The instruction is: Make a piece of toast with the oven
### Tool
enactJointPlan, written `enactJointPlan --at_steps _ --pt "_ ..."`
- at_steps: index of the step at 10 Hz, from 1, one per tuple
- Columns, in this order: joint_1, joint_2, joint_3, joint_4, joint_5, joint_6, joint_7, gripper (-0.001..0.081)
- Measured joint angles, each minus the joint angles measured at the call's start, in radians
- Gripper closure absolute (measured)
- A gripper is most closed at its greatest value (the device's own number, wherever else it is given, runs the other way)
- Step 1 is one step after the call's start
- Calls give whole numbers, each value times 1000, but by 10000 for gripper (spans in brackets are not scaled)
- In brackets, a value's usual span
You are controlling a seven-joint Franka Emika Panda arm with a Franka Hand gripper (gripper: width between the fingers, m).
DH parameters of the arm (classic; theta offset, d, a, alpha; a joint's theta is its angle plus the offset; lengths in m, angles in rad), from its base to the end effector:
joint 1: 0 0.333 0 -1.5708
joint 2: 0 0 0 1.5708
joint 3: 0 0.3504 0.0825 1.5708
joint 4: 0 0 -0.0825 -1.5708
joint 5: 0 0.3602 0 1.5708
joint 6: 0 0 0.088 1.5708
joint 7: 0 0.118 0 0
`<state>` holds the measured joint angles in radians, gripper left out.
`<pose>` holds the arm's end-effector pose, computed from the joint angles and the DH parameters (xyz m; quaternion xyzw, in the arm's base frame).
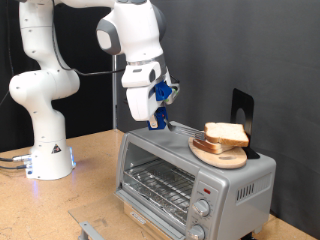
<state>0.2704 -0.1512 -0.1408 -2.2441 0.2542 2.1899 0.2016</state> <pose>0.4769 0.0713 0.4755 -0.9866 0.1038 -0.0266 0.1232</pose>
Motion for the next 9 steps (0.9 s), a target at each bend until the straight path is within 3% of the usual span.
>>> enactJointPlan --at_steps 5,9 --pt "0 18 17 14 0 -2 39 481" --pt "0 54 30 55 0 -26 68 481"
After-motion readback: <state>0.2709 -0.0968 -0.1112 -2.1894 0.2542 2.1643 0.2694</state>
